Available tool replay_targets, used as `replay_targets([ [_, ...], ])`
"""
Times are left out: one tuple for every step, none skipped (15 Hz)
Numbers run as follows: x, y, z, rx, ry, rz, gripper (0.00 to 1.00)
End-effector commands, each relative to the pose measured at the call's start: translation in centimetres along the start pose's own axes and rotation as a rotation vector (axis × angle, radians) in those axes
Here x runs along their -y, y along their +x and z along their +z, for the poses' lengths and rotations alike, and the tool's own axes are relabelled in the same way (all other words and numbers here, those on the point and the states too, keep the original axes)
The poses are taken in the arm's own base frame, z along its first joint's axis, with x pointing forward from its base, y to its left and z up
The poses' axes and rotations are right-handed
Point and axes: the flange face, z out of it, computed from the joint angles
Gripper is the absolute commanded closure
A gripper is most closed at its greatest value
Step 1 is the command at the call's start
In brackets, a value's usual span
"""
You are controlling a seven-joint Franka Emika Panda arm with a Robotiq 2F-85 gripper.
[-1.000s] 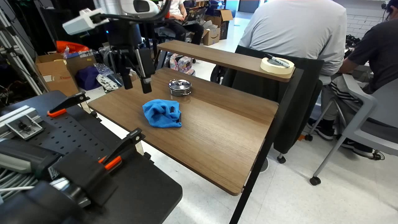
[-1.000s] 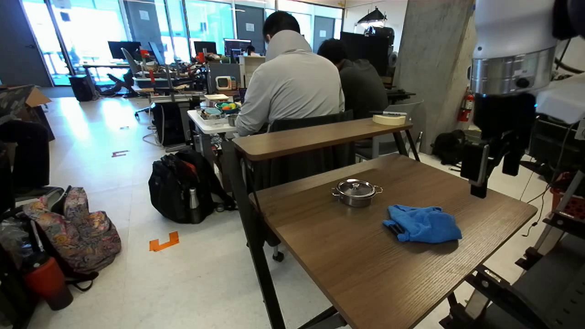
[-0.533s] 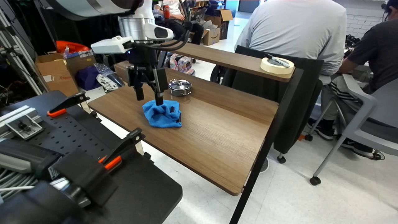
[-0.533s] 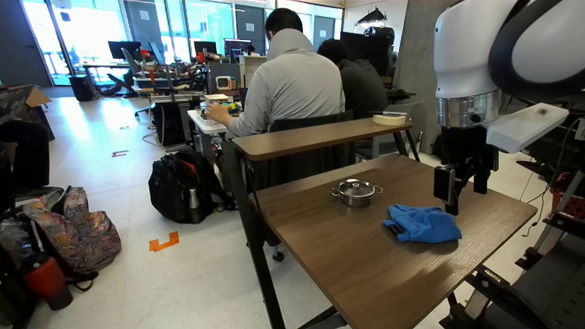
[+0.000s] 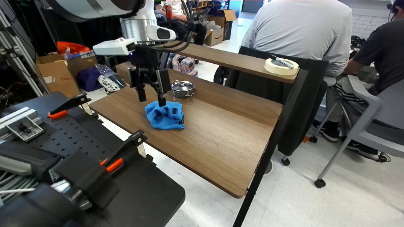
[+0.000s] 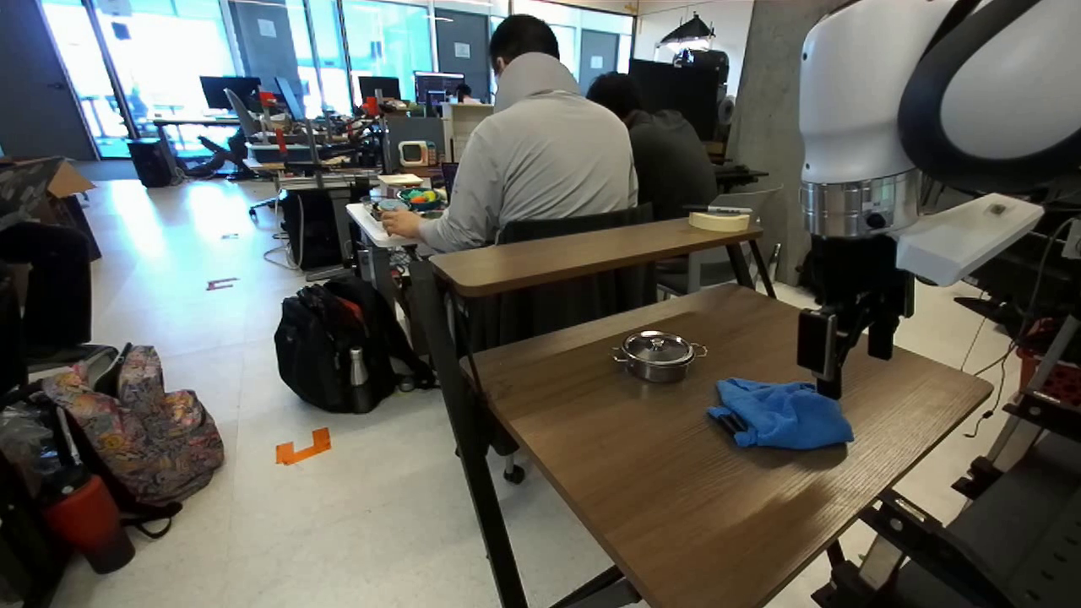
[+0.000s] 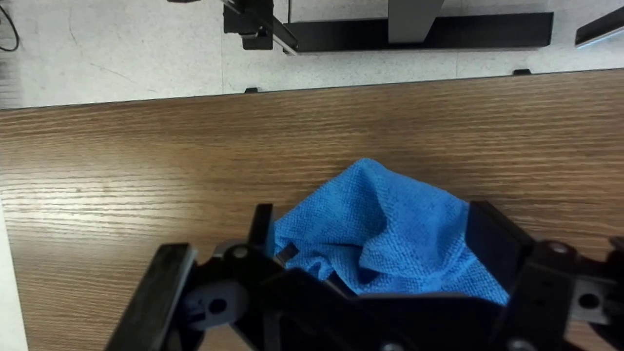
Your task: Move the cloth to the right of the table
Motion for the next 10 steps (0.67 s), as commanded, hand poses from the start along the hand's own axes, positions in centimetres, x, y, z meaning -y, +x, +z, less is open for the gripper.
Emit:
replay_targets([
  [0.4, 0.4, 0.4, -0.032, 0.031, -0.011, 0.00],
  [0.5, 0.8, 0.6, -0.037, 0.041, -0.012, 0.00],
  [0.6, 0.9, 0.8, -0.032, 0.057, -0.028, 0.00],
  [0.5, 1.1, 1.1, -0.027, 0.076, -0.036, 0.00],
  [0.4, 1.3, 1.3, -0.024, 0.090, -0.041, 0.00],
  [0.3, 1.6, 1.5, -0.025, 0.100, -0.041, 0.00],
  [0.2, 1.9, 1.7, -0.025, 0.104, -0.043, 0.00],
  [0.1, 2.3, 2.0, -0.027, 0.108, -0.034, 0.00],
  [0.0, 2.6, 2.2, -0.027, 0.112, -0.025, 0.00],
  [0.0, 3.1, 2.5, -0.031, 0.111, -0.008, 0.00],
])
